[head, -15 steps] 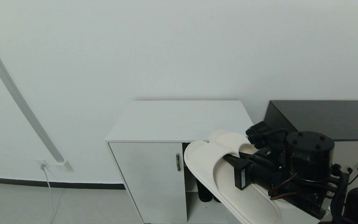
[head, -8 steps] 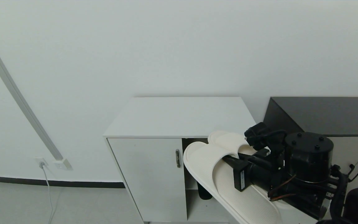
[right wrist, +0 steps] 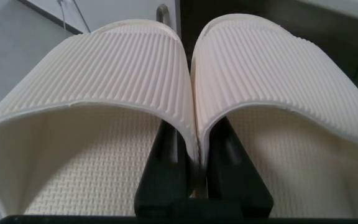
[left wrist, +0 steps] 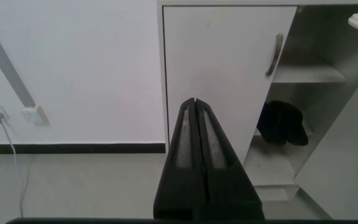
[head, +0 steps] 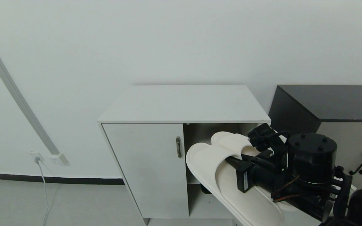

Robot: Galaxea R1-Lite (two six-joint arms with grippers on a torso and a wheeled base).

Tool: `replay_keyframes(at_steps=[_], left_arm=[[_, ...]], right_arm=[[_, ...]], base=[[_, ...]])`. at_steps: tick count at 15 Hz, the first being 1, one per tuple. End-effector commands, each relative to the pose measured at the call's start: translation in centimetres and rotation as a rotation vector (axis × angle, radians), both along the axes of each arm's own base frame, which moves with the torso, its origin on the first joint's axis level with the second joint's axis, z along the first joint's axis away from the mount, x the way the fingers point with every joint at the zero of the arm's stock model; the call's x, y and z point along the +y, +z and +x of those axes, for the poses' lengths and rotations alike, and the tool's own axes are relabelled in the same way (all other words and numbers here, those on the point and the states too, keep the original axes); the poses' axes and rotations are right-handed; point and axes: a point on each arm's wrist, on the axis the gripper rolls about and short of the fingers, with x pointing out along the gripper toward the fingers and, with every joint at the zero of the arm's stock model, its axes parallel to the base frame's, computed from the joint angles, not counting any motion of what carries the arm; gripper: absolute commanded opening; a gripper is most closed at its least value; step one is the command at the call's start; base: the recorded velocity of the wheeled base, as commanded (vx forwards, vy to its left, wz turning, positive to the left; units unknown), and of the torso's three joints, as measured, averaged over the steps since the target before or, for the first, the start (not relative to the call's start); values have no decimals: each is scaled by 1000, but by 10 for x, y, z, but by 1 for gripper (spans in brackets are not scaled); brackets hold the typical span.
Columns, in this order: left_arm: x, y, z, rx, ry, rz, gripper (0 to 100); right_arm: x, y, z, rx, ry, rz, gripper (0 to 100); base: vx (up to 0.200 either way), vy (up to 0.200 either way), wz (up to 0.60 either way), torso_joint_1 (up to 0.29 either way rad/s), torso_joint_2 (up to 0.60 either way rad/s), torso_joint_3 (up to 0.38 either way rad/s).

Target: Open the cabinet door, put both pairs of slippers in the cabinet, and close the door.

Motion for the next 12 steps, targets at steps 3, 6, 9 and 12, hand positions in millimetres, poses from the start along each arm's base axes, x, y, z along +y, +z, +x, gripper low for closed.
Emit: replay_keyframes(at_steps=[3, 6, 9, 12], left_arm=[[0, 0, 0, 0, 2, -5, 0], [0, 0, 0, 0, 2, -8, 0], [0, 0, 0, 0, 2, -8, 0], [0, 0, 0, 0, 2, -8, 0]], right_arm=[[-1, -3, -1, 8, 0, -8, 0], [-1, -3, -1, 8, 2, -8, 0], [1, -3, -3, 9, 10, -9, 0], [1, -4, -3, 9, 10, -9, 0]], base=[[0, 0, 0, -211, 531, 321], [0, 0, 0, -188, 512, 318], [0, 0, 0, -168, 494, 323], [0, 0, 0, -147, 482, 328]])
